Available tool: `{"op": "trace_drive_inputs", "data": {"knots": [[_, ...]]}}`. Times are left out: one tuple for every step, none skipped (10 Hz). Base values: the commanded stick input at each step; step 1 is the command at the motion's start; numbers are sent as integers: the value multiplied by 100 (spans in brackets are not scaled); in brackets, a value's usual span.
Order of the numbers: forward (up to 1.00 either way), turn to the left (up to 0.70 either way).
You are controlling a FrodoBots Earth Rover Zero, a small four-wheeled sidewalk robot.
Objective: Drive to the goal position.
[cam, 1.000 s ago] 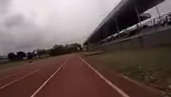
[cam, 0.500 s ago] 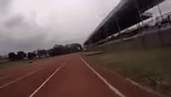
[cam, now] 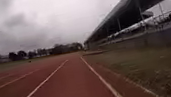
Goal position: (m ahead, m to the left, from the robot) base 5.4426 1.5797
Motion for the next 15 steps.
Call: {"op": "trace_drive_inputs", "data": {"knots": [[70, 0], [70, 0], [70, 0], [70, 0], [70, 0], [70, 0], [70, 0], [70, 0], [70, 0], [70, 0], [70, 0], [70, 0], [44, 0], [-4, 0], [-15, 0]]}}
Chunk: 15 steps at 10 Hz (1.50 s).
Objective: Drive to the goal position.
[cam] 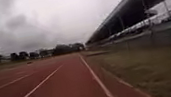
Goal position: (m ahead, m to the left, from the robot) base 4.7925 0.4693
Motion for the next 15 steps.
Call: {"op": "trace_drive_inputs", "data": {"knots": [[-5, 0], [0, 0], [0, 0], [0, 0], [0, 0], [0, 0], [0, 0], [0, 0], [0, 0], [0, 0], [0, 70], [0, 70], [0, 57], [0, 41], [0, 26]]}}
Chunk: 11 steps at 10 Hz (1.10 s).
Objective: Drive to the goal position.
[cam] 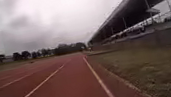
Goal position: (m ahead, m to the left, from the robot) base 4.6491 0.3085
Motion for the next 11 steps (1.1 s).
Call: {"op": "trace_drive_inputs", "data": {"knots": [[0, 10], [0, 0], [0, 0], [0, 5], [0, 40], [0, 70], [0, 70], [0, 70], [0, 70], [0, 70], [0, 70]]}}
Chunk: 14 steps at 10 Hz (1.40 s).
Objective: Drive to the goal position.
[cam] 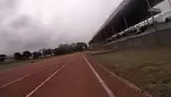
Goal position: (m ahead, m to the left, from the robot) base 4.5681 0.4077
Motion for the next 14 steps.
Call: {"op": "trace_drive_inputs", "data": {"knots": [[0, 70], [0, 0], [0, 0], [31, 0], [68, 0], [70, 0], [70, 0], [70, 0], [70, 0], [70, 0], [70, 0], [70, 0], [70, 0], [70, 0]]}}
